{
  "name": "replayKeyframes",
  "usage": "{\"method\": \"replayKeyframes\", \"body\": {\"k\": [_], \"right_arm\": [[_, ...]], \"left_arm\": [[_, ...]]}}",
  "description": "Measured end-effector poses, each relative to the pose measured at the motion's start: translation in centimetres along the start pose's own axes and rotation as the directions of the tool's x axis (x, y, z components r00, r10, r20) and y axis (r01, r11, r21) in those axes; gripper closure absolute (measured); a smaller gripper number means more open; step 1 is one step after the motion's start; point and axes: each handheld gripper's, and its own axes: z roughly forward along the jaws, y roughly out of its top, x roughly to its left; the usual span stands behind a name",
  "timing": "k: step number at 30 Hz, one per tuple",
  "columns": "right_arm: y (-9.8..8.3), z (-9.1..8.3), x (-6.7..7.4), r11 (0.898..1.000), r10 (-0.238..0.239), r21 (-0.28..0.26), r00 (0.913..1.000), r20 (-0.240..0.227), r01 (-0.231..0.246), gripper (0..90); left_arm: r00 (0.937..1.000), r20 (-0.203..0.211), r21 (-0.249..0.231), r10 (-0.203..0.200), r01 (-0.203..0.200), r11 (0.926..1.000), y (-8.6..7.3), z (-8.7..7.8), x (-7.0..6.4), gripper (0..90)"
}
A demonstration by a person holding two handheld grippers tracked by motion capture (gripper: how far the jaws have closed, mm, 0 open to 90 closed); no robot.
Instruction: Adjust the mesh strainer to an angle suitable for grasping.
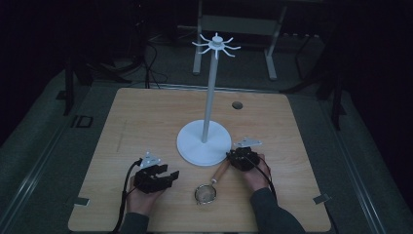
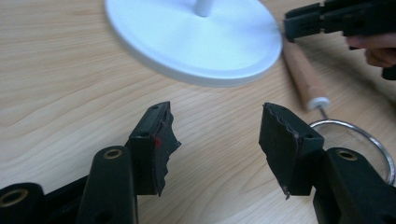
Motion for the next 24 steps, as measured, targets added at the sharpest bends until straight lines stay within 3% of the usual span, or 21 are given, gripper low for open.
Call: {"method": "replayKeyframes", "body": {"k": [5, 7, 12, 14, 19, 24], "right_arm": [[-0.1, 0.0, -0.2, 1.0, 0.019, 0.011, 0.9997, -0.014, -0.018, 76.4], [-0.3, -0.1, -0.2, 0.999, 0.037, 0.013, 0.999, -0.024, -0.037, 77.0], [-0.4, -0.1, -0.2, 0.999, 0.05, 0.014, 0.9983, -0.03, -0.05, 77.1], [-0.4, -0.2, -0.2, 0.999, 0.052, 0.014, 0.9982, -0.029, -0.051, 76.9], [-0.4, -0.2, -0.3, 0.998, 0.054, 0.01, 0.998, -0.032, -0.054, 76.4], [-0.5, -0.2, -0.4, 0.998, 0.063, 0.011, 0.9974, -0.036, -0.062, 76.1]], "left_arm": [[0.9992, 0.029, 0.011, 0.029, -0.029, 0.9995, 1.0, 0.8, -1.3, 44.4], [0.9961, 0.052, 0.028, 0.072, -0.073, 0.9969, 1.8, 1.7, -2.8, 44.3], [0.9911, 0.077, 0.051, 0.109, -0.113, 0.9923, 2.6, 3.1, -4.5, 44.3], [0.9877, 0.092, 0.086, 0.127, -0.135, 0.9871, 3.1, 4.4, -5.6, 44.6], [0.9857, 0.102, 0.133, 0.134, -0.147, 0.9802, 3.4, 5.8, -6.6, 46.6], [0.9802, 0.118, 0.181, 0.159, -0.178, 0.9671, 4.2, 7.5, -7.9, 51.5]]}}
